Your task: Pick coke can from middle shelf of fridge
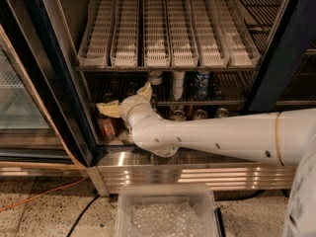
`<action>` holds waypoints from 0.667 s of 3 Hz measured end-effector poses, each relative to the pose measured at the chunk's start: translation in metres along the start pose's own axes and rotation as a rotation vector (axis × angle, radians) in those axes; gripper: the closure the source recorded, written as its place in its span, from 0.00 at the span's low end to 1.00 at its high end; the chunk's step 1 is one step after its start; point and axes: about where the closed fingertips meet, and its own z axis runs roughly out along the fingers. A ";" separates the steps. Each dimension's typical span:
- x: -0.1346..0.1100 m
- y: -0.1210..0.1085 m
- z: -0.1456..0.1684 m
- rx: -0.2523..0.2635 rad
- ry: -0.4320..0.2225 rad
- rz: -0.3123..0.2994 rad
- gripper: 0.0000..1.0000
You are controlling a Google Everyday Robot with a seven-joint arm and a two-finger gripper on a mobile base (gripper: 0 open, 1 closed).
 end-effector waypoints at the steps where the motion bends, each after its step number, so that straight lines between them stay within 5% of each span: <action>1: 0.000 0.000 0.000 0.000 0.000 0.000 0.14; 2: 0.000 0.000 0.000 0.000 0.000 0.000 0.21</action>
Offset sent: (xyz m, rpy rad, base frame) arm 0.0000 0.0000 0.0000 0.0000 0.0000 0.0000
